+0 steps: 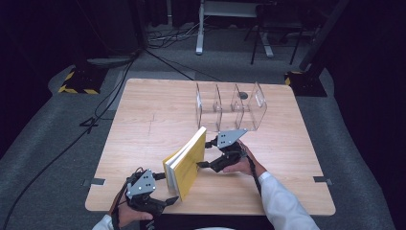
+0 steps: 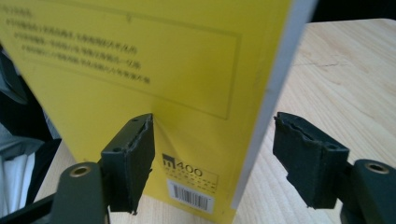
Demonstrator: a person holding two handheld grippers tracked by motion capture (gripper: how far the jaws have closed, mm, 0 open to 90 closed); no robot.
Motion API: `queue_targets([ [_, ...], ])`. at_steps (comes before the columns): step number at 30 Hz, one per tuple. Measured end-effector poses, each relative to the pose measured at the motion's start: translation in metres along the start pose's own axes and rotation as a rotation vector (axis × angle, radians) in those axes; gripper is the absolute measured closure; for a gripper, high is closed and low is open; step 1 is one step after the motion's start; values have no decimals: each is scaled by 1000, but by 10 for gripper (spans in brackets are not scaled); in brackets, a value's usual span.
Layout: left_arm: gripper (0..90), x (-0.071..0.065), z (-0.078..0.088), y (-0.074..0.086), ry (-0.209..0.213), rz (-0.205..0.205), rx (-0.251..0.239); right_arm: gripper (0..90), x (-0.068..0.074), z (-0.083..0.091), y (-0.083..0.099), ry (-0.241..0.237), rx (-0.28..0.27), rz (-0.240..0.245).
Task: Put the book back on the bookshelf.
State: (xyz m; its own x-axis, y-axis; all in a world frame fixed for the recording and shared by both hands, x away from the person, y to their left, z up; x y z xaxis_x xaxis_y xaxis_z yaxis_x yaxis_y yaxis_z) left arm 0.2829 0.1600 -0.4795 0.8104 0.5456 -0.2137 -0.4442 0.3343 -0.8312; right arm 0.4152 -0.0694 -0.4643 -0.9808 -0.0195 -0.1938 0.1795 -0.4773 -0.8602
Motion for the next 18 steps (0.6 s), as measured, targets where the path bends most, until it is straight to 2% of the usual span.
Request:
queue_targets([
  [5, 181, 0, -8, -1, -17, 48, -29, 330, 5, -5, 0, -4, 10, 18],
  [6, 214, 0, -11, -1, -19, 53, -34, 338, 6, -5, 1, 6, 6, 14],
  [7, 214, -1, -13, -1, -40, 51, -33, 338, 6, -5, 1, 6, 6, 14],
  [8, 255, -1, -15, -1, -67, 42, -47, 345, 7, -5, 1, 5, 4, 5],
  [9, 320, -2, -15, -2, -65, 49, -65, 356, 6, -4, 2, 10, -3, 5],
  [12, 408, -1, -15, -4, -74, 65, -86, 388, 6, -3, 3, 17, -7, 6],
  [13, 417, 0, -15, -4, -74, 72, -87, 401, 6, -2, 3, 20, -7, 5],
  [15, 497, 2, -15, -4, -98, 69, -78, 429, 7, 1, 5, 27, -10, 7],
  [16, 545, 2, -14, -4, -91, 59, -79, 449, 8, 3, 6, 30, -17, 9],
  [18, 659, 3, -12, -4, -111, 48, -74, 490, 9, 8, 8, 24, -30, 6],
])
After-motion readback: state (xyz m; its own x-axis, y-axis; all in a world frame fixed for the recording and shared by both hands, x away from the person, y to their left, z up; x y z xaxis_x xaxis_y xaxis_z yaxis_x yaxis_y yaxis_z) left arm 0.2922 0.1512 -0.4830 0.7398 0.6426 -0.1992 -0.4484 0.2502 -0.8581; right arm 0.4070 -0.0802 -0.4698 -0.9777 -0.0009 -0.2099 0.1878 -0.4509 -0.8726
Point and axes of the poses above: each handheld gripper's, and its own axes: z roughly backward along the jaws, y roughly out of its underside, x roughly to its left, the point moved 4 cm from there along -z, roughly forward along the jaws, and after that the axes turned 13 degrees about z, right-handed, at the moved point
